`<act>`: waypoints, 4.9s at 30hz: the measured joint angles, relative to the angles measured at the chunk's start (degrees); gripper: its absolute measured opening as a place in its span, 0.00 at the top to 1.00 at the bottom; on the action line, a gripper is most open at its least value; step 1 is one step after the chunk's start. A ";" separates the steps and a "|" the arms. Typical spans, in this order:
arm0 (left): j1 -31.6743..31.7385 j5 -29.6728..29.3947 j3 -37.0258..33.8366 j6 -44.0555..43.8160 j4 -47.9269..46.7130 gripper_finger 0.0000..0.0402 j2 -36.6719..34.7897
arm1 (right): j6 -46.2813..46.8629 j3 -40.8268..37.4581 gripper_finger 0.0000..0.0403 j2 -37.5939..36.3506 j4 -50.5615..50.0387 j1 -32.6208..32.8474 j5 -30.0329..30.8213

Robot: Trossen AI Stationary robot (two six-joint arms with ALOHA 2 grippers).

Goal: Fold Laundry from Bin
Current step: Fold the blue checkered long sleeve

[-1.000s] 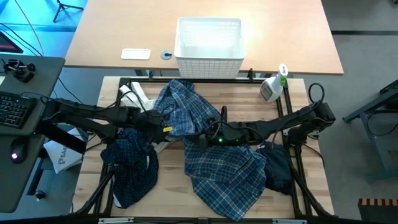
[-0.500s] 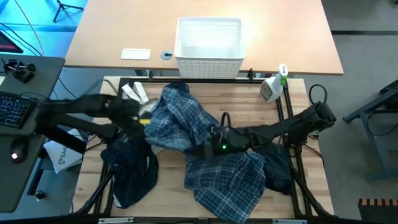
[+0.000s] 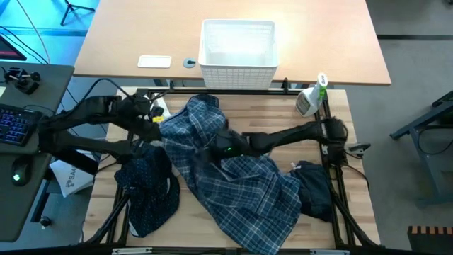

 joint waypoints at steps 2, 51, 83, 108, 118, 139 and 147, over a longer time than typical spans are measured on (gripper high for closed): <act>1.20 0.40 0.00 0.10 0.08 1.00 0.02 | 1.22 1.10 0.99 2.73 1.42 -0.53 -4.08; 10.55 0.43 8.07 -3.03 5.06 1.00 1.05 | -2.65 16.19 0.53 4.80 -28.09 34.00 6.05; 10.71 -13.03 8.04 -8.71 12.53 1.00 1.25 | 5.70 16.12 0.97 15.70 -36.64 41.96 4.63; 29.08 -18.20 8.00 3.10 14.87 1.00 30.20 | 39.07 0.94 1.00 -1.42 -35.15 52.40 18.80; 26.77 -17.59 8.02 5.11 21.01 1.00 35.66 | 45.90 -0.42 1.00 -6.68 -58.00 50.90 13.86; 27.17 -19.85 11.45 7.20 14.66 0.79 41.47 | 28.45 -18.15 0.79 -12.35 -51.47 44.53 -5.93; 27.34 -16.89 22.14 -6.31 -0.66 0.62 38.93 | 31.79 -16.39 0.63 -25.21 -54.97 45.54 7.35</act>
